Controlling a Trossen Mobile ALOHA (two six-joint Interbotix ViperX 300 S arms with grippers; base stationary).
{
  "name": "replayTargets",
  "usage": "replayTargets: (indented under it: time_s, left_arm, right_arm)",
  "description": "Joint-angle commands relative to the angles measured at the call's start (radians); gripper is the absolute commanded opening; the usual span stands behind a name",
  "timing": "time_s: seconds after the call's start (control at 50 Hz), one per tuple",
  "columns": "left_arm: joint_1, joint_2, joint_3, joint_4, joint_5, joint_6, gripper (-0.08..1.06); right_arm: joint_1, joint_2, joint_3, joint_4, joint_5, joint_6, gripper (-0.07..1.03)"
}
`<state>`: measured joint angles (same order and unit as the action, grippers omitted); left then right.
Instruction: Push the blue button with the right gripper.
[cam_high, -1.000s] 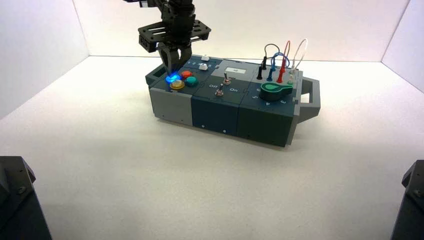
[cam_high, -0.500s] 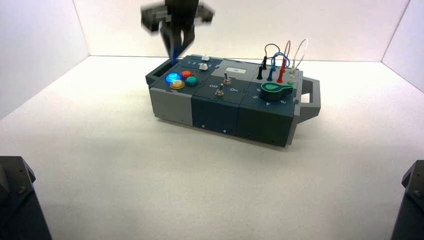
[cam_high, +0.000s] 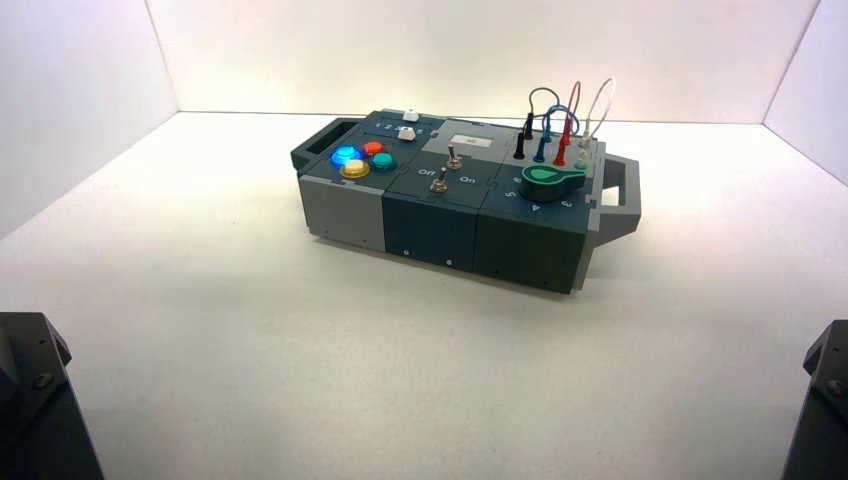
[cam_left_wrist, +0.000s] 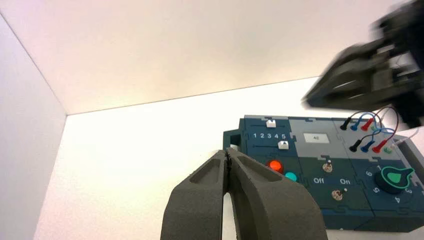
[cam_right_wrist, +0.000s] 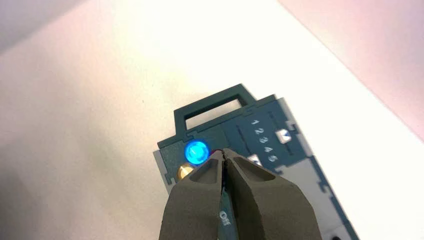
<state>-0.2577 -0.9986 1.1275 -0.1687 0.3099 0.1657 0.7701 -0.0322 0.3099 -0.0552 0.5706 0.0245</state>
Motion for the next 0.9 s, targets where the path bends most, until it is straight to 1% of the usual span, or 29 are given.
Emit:
replayTargets:
  time_s: [0.02,0.12,0.3,0.44,0.52,0.58,0.66,0.78,0.9]
  left_arm:
    - [-0.005,0.017,-0.026,-0.002,-0.008,-0.002,-0.03]
    - [-0.005,0.026,-0.026,-0.002,-0.008,-0.002,-0.03]
    - [-0.005,0.038,-0.026,0.000,-0.008,-0.002,-0.03]
    - [-0.005,0.038,-0.028,-0.002,-0.008,-0.002,-0.03]
    - [-0.005,0.038,-0.026,-0.002,-0.008,0.000,-0.03]
    - [-0.005,0.038,-0.026,-0.002,-0.008,-0.002,-0.03]
    - [-0.005,0.040,-0.026,-0.002,-0.006,-0.002,-0.03]
    - [-0.005,0.043,-0.028,-0.002,-0.003,-0.002,-0.03]
    - [-0.005,0.049,-0.029,-0.002,-0.002,-0.002,-0.03]
  right_arm:
    - [-0.026,-0.153,0.092,-0.005,-0.061,0.014,-0.02]
    - [-0.049,-0.244,0.183,-0.003,-0.078,0.040,-0.02]
    - [-0.089,-0.377,0.327,-0.002,-0.100,0.058,-0.02]
    - [-0.152,-0.500,0.434,0.000,-0.138,0.078,-0.02]
    - [-0.196,-0.595,0.494,0.005,-0.160,0.091,-0.02]
    - [-0.216,-0.643,0.520,0.009,-0.163,0.095,-0.02]
    - [-0.239,-0.746,0.580,0.017,-0.161,0.097,-0.02]
    - [-0.241,-0.818,0.643,0.021,-0.155,0.097,-0.02]
    - [-0.241,-0.856,0.698,0.026,-0.106,0.097,-0.02]
